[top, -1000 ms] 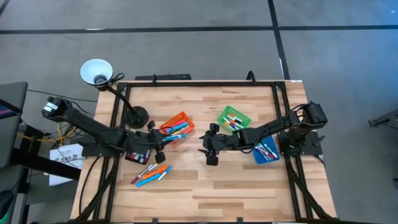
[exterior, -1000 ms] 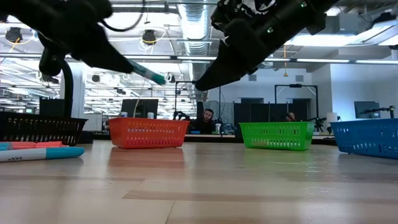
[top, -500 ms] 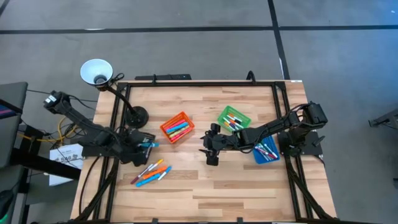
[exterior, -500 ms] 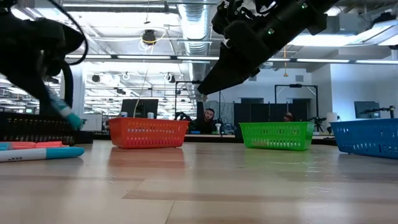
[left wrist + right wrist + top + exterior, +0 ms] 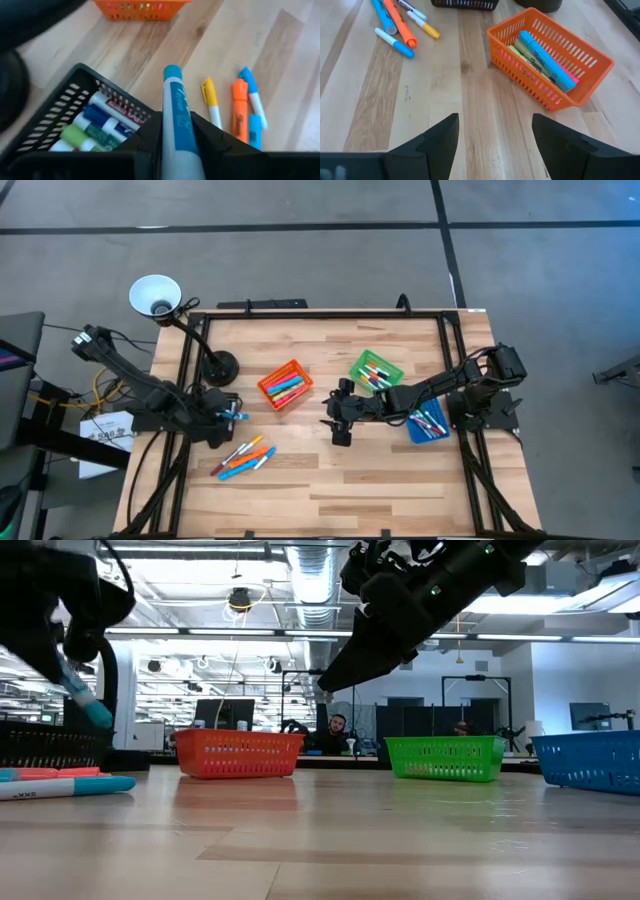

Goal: Pick & Place Markers
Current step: Put the light blue marker pen into the black bin

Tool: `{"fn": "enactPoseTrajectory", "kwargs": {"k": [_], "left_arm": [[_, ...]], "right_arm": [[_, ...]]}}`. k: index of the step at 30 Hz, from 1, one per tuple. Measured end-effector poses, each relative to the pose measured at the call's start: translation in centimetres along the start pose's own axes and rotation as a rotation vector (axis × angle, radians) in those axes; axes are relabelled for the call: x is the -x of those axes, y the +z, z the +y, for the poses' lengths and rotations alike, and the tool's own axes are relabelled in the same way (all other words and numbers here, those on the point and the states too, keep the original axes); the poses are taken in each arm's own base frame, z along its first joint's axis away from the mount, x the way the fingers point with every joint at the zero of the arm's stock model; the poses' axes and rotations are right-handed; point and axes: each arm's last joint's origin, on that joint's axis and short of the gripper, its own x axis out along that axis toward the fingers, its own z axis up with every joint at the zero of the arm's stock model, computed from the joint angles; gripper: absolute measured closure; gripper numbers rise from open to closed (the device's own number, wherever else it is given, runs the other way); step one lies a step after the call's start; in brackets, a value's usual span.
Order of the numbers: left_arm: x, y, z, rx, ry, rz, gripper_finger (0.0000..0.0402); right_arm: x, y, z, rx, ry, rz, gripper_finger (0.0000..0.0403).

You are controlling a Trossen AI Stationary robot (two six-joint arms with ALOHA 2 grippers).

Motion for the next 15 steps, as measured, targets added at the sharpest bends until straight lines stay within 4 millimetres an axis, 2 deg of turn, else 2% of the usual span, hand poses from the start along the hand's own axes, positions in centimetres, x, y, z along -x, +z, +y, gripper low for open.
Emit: {"fn": "enactPoseTrajectory", "kwargs": {"k": [4,7,11,15], "left_arm": [[2.5,1.2,0.2,-0.019,0.032,0.047,0.0321],[3.6,1.4,0.8,-0.017,0.09,0.089,0.0321],[3.8,1.1,1.6,0.009,0.156,0.179,0.0321],[3.5,1.2,1.6,0.047,0.197,0.184,0.0321]], "right_arm": [[-0.1,0.0,-0.2,-0.004,-0.005,0.001,0.0158],[-0.1,0.0,-0.4,-0.007,-0.008,0.001,0.0158],[-0.1,0.0,-0.4,-0.007,-0.008,0.001,0.0158],[-0.1,0.0,-0.4,-0.007,-0.008,0.0,0.0158]]}}
